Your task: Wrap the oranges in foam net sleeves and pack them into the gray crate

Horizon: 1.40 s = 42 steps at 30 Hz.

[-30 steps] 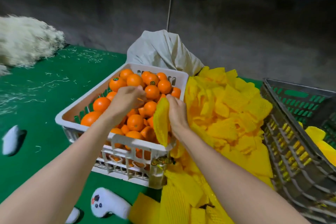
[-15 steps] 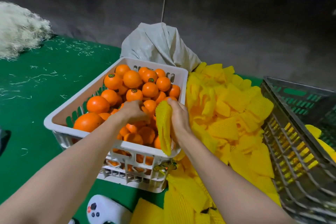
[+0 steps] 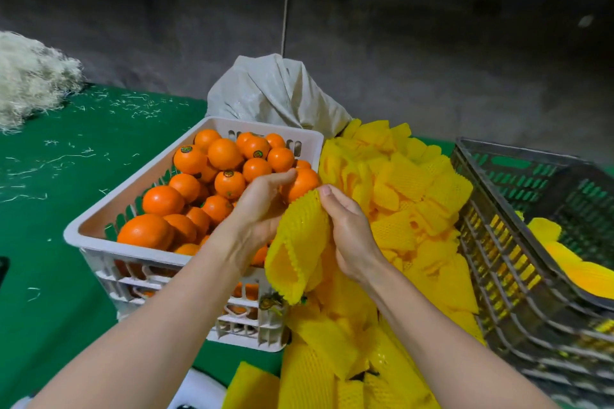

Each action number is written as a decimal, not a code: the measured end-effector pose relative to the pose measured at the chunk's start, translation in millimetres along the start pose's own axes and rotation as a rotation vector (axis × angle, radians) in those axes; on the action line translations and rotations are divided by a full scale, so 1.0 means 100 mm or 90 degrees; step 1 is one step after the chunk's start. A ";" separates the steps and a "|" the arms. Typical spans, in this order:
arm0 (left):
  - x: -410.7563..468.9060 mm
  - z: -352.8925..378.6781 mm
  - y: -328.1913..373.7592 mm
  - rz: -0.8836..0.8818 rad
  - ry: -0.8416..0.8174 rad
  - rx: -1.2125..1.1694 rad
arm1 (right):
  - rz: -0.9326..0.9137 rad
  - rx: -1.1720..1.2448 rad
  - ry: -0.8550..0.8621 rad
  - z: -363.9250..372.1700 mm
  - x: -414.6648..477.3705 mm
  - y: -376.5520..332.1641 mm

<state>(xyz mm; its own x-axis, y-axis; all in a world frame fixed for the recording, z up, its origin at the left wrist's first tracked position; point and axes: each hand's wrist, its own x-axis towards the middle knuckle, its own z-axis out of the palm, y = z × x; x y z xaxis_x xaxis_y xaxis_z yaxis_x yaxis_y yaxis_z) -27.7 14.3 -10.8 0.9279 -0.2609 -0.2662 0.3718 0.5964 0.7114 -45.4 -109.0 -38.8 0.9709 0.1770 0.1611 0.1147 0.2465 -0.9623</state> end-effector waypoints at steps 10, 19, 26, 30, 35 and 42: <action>0.08 0.65 -0.64 0.099 0.026 0.156 | -0.099 -0.102 0.124 -0.57 -0.35 -0.19; 0.00 0.84 -1.01 0.038 -0.077 0.115 | -0.273 -0.342 0.292 -1.15 -0.47 -0.31; 0.03 0.97 -1.22 0.099 -0.009 0.116 | -0.274 -0.364 0.367 -1.22 -0.51 -0.24; 0.13 1.08 -1.39 0.125 0.075 0.098 | -0.257 -0.372 0.402 -1.14 -0.54 -0.16; 0.19 1.03 -1.40 0.106 0.124 0.102 | -0.309 -0.389 0.350 -1.23 -0.57 -0.17; 0.17 1.02 -1.42 0.025 0.040 0.006 | -0.213 -0.277 0.276 -1.44 -0.42 -0.34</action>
<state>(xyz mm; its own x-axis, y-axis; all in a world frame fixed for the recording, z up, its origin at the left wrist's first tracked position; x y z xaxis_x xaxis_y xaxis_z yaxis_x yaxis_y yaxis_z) -68.0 -152.6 -50.2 0.9419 -0.1886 -0.2779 0.3346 0.5978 0.7285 -59.6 -262.3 -44.7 0.8547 -0.2602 0.4493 0.4082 -0.1978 -0.8912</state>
